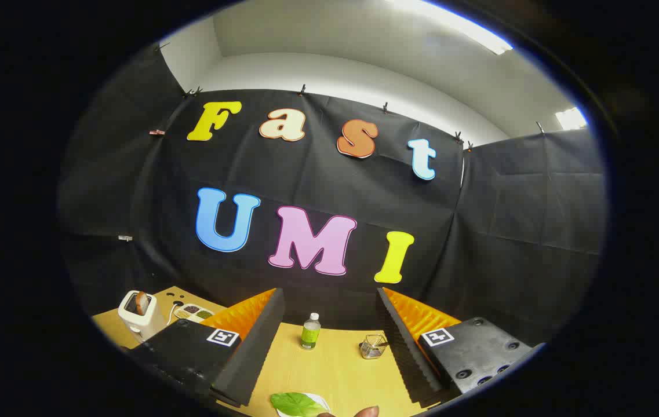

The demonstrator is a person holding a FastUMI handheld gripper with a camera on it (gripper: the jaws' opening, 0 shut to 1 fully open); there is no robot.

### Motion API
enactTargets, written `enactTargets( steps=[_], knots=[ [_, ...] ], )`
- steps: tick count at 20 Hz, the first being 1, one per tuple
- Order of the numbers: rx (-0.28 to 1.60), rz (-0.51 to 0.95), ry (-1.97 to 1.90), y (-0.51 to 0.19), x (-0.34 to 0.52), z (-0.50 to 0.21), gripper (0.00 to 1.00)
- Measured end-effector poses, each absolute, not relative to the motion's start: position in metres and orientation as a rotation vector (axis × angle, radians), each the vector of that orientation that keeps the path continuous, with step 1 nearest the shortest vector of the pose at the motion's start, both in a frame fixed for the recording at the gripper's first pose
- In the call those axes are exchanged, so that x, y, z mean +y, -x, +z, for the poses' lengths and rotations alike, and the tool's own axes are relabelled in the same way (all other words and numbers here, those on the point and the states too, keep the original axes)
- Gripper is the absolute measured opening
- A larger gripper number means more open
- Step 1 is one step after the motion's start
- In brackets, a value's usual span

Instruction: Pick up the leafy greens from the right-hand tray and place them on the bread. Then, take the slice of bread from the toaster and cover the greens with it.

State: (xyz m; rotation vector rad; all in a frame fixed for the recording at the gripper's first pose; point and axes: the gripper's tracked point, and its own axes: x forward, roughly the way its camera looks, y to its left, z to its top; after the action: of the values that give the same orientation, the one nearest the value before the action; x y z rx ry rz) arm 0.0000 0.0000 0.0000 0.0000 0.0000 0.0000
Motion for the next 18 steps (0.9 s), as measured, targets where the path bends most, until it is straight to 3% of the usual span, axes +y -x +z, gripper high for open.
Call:
enactTargets(
  steps=[18],
  knots=[
    [0.010, 0.034, -0.013, -0.016, 0.005, -0.004, 0.98]
  ],
)
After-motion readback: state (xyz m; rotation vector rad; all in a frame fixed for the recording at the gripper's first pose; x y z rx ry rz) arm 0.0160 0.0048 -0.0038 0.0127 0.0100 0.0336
